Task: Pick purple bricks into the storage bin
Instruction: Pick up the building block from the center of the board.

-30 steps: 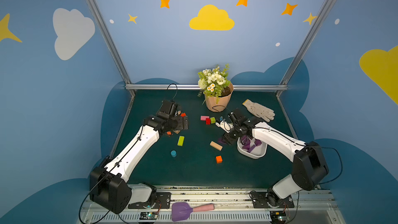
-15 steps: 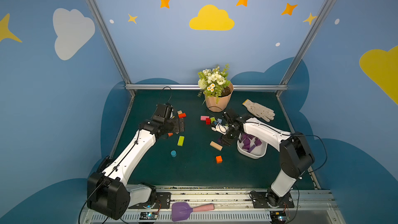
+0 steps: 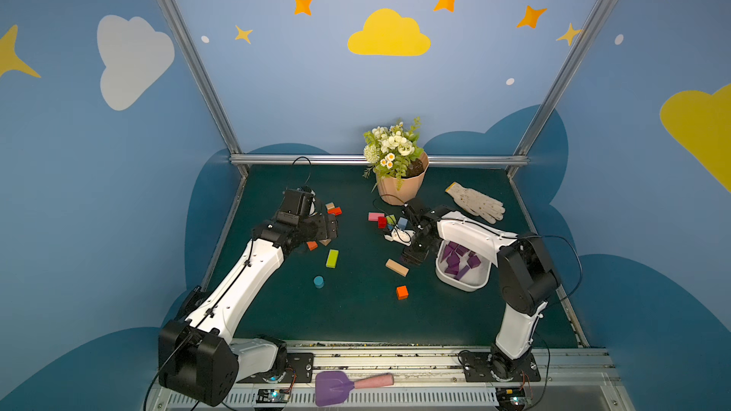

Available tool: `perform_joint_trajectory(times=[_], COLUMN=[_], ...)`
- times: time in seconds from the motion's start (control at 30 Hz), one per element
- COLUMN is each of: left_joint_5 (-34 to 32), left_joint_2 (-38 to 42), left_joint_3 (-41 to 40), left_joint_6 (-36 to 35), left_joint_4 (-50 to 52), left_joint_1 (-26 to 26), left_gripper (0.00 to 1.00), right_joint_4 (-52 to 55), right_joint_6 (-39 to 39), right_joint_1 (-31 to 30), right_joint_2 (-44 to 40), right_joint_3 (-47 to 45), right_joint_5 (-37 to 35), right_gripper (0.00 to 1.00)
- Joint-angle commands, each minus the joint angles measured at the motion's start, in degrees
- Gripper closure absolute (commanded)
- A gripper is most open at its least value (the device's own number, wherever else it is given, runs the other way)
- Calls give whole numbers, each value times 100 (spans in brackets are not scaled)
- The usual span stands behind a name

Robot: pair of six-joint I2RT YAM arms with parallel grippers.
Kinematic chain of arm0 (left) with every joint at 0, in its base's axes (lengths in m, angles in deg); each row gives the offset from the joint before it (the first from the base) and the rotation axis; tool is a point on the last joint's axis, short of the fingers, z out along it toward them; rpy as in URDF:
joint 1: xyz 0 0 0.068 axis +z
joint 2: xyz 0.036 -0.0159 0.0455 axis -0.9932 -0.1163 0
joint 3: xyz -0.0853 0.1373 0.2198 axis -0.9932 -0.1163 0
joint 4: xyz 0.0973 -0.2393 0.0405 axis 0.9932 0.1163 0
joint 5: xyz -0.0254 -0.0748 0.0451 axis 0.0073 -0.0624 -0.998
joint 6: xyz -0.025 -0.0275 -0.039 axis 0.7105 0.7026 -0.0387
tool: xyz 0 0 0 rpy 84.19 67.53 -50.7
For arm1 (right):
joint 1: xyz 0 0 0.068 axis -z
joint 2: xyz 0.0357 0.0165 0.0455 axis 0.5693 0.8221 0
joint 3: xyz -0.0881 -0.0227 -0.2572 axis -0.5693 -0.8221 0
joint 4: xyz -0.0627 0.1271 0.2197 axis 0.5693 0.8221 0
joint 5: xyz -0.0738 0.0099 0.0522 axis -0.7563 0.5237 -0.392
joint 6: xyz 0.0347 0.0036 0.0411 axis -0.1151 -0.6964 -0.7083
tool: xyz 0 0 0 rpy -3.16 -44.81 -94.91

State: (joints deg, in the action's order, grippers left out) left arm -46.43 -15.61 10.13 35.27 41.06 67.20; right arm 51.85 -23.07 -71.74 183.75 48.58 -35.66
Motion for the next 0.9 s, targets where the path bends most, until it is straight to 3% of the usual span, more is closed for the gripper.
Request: perform_joint_trajectory(times=[0.0, 0.63, 0.87], left_joint_5=[37, 81, 99], left_joint_2=[34, 14, 15], left_joint_3=[-72, -99, -99], left_joint_6=[33, 58, 64], left_joint_4=[-36, -63, -69], left_joint_1=[30, 61, 69], left_gripper=[0, 1, 1], right_joint_4=[172, 85, 58], right_joint_6=[133, 166, 119], right_joint_1=[-20, 19, 21], right_joint_2=[122, 600, 711], right_joint_3=[147, 236, 315], right_joint_5=[-11, 67, 58], right_gripper=[43, 47, 58])
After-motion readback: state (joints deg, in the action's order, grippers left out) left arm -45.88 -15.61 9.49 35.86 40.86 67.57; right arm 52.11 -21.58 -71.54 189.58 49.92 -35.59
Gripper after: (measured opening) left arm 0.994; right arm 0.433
